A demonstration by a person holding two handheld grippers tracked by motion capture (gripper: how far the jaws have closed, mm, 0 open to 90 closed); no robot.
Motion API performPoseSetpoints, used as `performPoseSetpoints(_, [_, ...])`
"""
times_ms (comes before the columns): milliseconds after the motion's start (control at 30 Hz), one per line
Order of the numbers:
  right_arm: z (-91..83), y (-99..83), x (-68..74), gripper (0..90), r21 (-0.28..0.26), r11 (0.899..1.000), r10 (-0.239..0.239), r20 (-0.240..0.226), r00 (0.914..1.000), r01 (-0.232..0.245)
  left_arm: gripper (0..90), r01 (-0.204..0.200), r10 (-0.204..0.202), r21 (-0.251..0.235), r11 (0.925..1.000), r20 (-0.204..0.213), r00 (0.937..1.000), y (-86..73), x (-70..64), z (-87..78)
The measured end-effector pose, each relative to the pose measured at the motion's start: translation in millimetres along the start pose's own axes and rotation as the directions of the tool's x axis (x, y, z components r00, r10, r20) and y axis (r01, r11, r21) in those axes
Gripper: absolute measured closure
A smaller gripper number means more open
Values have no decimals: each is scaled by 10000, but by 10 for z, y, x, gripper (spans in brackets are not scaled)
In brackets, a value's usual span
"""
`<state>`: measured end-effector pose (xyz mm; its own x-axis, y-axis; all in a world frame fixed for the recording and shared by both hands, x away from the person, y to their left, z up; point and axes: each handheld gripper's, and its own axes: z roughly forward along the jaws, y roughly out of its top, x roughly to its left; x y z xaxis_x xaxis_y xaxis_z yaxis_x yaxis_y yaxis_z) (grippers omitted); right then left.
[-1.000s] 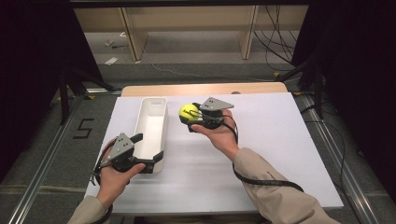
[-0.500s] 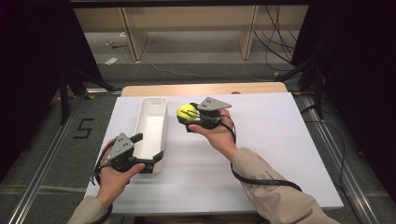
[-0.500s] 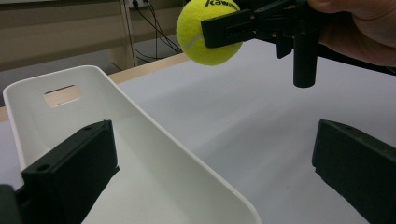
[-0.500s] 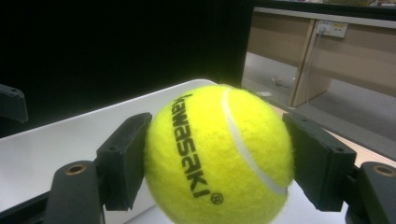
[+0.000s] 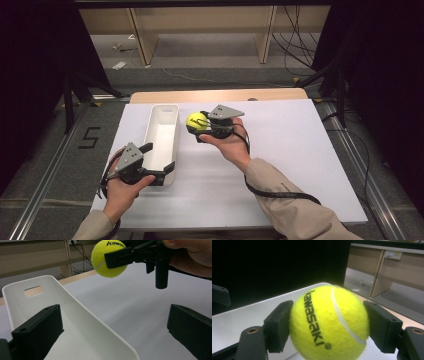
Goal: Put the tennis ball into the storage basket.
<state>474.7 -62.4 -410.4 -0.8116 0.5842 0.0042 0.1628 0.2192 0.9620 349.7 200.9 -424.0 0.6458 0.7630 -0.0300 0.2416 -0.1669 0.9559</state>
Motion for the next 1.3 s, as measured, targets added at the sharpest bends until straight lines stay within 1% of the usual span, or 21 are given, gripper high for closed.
performPoseSetpoints(1300, [54,22,33,278,-13,10000,19,-145,9999,-19,0,-5,5,1,10000,15,10000,0,-5,6])
